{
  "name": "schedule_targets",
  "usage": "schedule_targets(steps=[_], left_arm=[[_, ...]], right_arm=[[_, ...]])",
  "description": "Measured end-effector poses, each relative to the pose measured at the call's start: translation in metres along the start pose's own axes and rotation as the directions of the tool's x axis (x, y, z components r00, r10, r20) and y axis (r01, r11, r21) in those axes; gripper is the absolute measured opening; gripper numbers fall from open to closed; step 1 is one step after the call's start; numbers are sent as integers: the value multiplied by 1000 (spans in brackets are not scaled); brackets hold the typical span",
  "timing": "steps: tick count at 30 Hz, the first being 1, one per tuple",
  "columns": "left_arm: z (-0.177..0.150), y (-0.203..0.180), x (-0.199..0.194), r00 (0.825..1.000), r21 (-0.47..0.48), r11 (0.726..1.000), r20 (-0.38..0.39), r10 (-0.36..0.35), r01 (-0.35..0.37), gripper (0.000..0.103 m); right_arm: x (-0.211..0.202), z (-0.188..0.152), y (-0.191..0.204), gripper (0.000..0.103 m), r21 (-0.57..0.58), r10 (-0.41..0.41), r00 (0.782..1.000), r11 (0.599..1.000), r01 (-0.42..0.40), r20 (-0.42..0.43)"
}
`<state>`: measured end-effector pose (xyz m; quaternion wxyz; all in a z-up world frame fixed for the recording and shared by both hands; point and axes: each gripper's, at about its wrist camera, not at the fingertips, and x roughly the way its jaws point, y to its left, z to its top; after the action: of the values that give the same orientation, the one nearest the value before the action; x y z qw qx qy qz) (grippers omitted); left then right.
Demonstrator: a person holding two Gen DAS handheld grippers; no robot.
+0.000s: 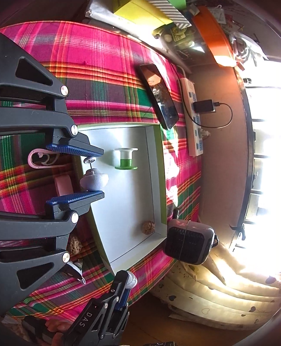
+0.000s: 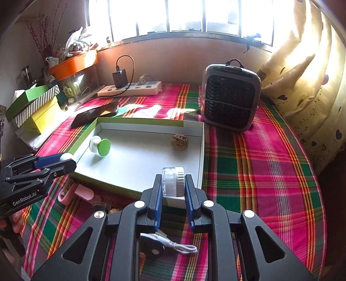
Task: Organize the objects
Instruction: 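Carry the knob and the cap up and into the box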
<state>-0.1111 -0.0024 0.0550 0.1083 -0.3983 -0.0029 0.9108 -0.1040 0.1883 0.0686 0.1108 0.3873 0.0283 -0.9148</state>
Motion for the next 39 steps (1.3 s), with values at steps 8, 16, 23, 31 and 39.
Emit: schedule_targets(steps=[8,16,23,31,39], left_arm=[[9,6,21,1000,-4,1000,-27,11,-11,30],[11,9,41,998,-2,999,-58,36,-36,30],[10,10,50,996,4,999,-74,49,-49,30],[11,8,55,995,11,999,-91,43,-42,30],[11,9,57,994,7,999,-101,36,-35,30]], right_arm=[[31,10,-2,20,-4,9,998,1000,-10,-62],[52,13,-3,20,-13,4,995,1000,-5,-104],[60,14,-2,20,-37,-9,993,999,5,-117],[64,14,3,20,-78,-23,991,997,13,-128],[69,15,7,20,-103,-43,988,994,28,-147]])
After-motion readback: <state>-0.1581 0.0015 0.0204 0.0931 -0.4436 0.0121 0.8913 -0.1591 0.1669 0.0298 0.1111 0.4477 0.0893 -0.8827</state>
